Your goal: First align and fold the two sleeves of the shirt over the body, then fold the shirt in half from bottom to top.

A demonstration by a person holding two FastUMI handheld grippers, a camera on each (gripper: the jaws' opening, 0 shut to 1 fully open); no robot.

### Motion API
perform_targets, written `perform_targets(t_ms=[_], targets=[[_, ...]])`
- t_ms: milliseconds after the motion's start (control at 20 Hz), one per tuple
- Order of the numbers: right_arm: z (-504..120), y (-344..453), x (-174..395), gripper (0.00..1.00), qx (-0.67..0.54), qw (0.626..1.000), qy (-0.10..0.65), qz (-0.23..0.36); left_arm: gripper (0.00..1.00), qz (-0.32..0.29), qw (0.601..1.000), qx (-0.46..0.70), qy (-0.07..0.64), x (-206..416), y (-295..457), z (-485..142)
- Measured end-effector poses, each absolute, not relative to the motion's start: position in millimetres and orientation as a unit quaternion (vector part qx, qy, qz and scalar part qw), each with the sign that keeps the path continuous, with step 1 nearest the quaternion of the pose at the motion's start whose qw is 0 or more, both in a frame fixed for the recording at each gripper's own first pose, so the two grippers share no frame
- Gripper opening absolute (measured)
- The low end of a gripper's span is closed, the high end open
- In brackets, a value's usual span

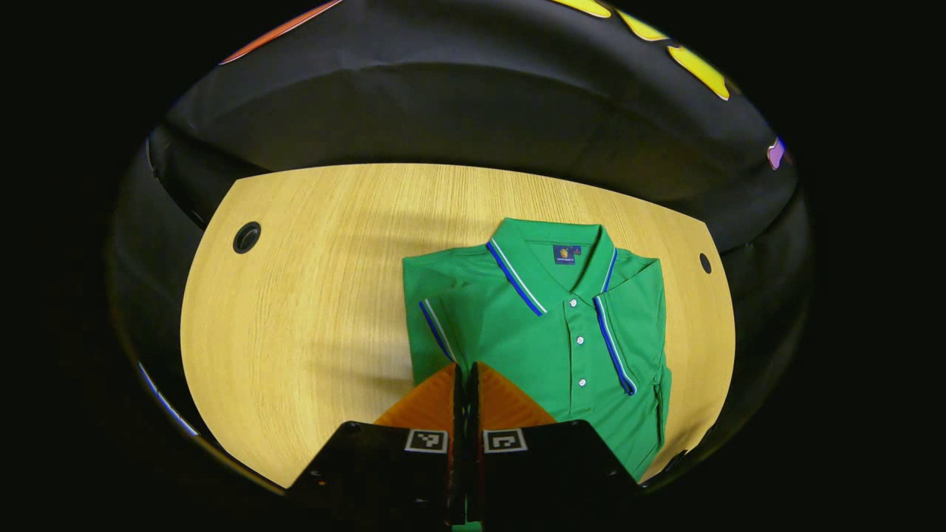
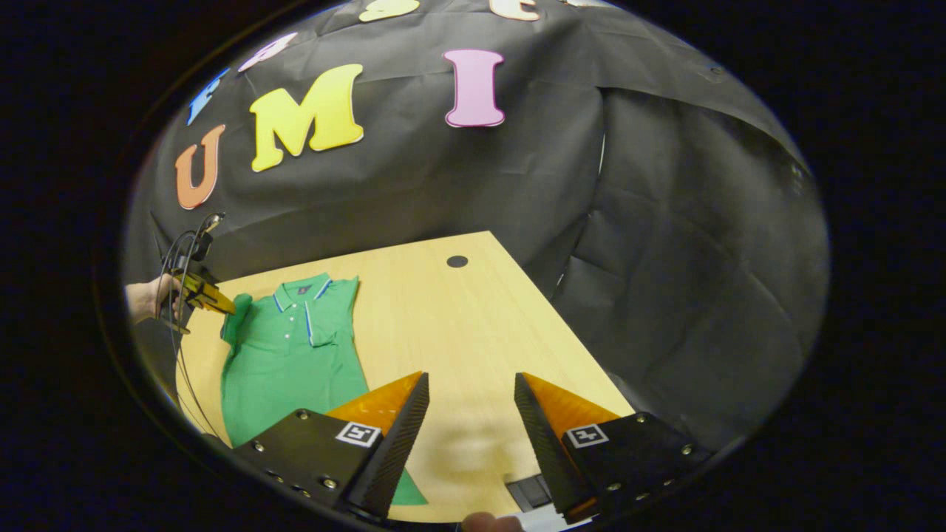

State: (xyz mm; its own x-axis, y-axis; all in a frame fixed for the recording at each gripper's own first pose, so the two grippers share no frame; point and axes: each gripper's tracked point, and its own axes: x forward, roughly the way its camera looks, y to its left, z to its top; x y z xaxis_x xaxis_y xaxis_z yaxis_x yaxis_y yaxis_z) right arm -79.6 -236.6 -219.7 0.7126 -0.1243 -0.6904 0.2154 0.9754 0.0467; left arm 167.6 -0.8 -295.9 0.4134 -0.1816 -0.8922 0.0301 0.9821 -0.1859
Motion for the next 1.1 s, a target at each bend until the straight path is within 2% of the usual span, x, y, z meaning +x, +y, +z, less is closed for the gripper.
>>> perform_targets(t_ms=[150,250,300,350,450,500,600,1000,1100], targets=[[-222.4,-236.5,-80.7,0.76,0.063,0.922,0.37,-0.097,0.07,-0.07,0.841,-0.083,0.531,170.2,-18.4,-298.4],[-223.6,-237.0,-81.6,0.76,0.062,0.922,0.37,-0.095,0.16,-0.079,0.84,-0.092,0.528,169.2,-26.0,-296.8],[-222.8,-236.5,-81.3,0.76,0.061,0.923,0.369,-0.093,0.39,-0.078,0.842,-0.092,0.526,168.7,-26.0,-295.6],[-222.2,-236.3,-81.4,0.76,0.06,0.924,0.368,-0.089,0.37,-0.074,0.843,-0.093,0.524,167.4,-23.2,-293.5],[-220.3,-234.8,-80.1,0.76,0.054,0.926,0.364,-0.078,0.7,-0.067,0.845,-0.102,0.52,165.5,-17.5,-290.7],[-217.7,-232.8,-79.5,0.76,0.05,0.928,0.362,-0.069,0.72,-0.061,0.847,-0.108,0.517,163.2,-13.1,-289.5],[-209.3,-217.4,-77.1,0.76,0.042,0.931,0.358,-0.05,0.92,-0.049,0.853,-0.116,0.507,156.2,-1.3,-283.6],[-220.4,-147.9,-50.8,0.76,0.011,0.929,0.365,0.052,0.95,-0.063,0.866,-0.121,0.481,71.0,37.8,-273.3],[-226.6,-133.9,-51.3,0.77,-0.002,0.926,0.37,0.074,0.98,-0.061,0.867,-0.122,0.479,41.9,48.7,-276.3]])
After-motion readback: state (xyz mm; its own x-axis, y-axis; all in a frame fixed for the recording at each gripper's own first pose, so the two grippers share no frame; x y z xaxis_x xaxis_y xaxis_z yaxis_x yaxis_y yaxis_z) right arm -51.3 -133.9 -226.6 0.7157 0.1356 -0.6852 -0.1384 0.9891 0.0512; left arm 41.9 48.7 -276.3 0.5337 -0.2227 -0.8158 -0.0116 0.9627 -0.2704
